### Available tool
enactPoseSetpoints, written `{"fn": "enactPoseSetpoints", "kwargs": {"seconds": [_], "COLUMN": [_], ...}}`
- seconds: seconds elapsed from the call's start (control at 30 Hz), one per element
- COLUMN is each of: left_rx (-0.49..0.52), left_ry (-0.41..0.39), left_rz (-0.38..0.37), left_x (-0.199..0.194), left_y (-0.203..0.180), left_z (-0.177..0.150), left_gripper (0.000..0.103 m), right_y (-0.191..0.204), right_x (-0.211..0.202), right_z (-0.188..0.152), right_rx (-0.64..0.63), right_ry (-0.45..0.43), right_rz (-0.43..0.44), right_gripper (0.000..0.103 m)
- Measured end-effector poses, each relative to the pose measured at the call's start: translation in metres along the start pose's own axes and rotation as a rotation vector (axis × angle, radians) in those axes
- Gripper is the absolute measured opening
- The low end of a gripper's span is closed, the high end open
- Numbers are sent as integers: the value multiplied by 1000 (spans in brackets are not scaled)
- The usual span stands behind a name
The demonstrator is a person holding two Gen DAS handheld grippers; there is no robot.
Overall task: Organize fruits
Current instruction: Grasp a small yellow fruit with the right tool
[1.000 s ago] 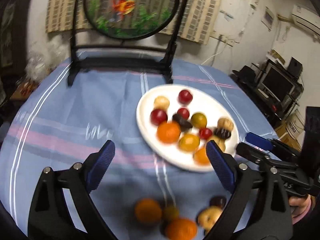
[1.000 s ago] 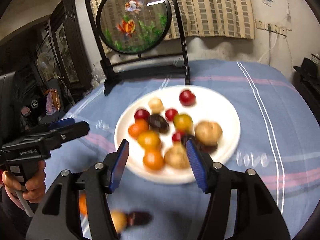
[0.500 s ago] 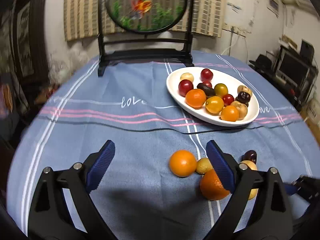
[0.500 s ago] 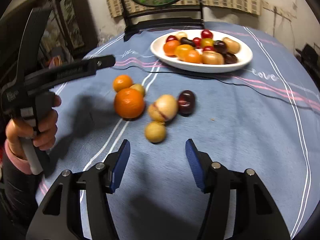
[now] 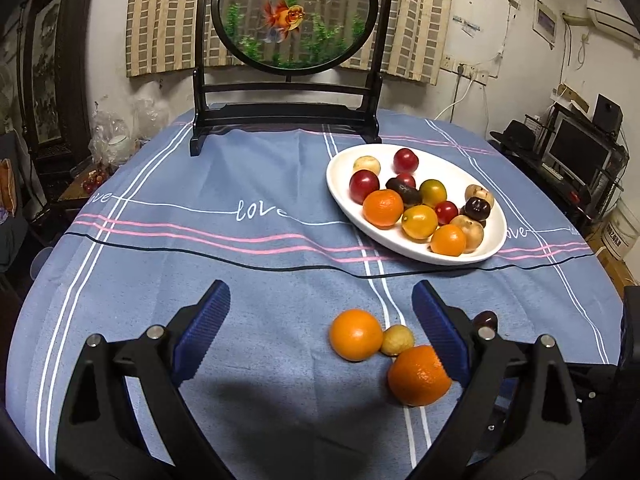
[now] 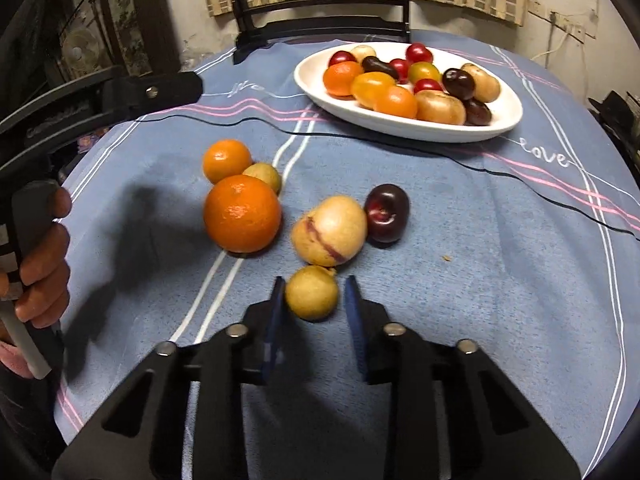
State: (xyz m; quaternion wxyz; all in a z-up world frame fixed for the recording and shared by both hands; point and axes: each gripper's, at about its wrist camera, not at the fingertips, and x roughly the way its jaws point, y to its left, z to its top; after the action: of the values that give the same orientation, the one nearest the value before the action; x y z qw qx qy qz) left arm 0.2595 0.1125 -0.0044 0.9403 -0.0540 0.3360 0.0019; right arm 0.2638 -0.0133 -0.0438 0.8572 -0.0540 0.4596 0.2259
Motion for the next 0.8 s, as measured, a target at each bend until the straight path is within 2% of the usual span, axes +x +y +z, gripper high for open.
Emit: {"fn": "enactPoseSetpoints", "kwargs": {"seconds": [0.17, 0.27, 0.37, 0.43, 0.57, 0.67, 0.8], "left_rx": [21, 97, 184, 269, 400, 412, 403], "left_ry": [3, 4, -30, -7, 49, 93, 100], "left_rz": [-10, -26, -130, -171, -134, -129, -146], "left_x": [-2, -10, -26, -25, -11, -1, -2], "left_y": [-1, -8, -21, -37, -61, -63, -61], "left_z": [-1, -8, -21, -33, -48, -52, -54], "left_gripper": [94, 91, 86, 82, 66, 46, 46], "right_y": [-6, -30, -56, -62, -68, -76, -80], "right_x": [-11, -26, -42, -45, -45, -47, -47], "right_z": [-10, -22, -31, -34, -32, -31, -32], "right_rx": [19, 105, 212, 231, 252, 288, 309], "right_ry": [-21, -57, -123, -144, -151, -172, -181], "right_rz": [10, 37, 53, 66, 97, 115, 128], "right_gripper": [26, 26, 26, 26, 26, 26, 26]}}
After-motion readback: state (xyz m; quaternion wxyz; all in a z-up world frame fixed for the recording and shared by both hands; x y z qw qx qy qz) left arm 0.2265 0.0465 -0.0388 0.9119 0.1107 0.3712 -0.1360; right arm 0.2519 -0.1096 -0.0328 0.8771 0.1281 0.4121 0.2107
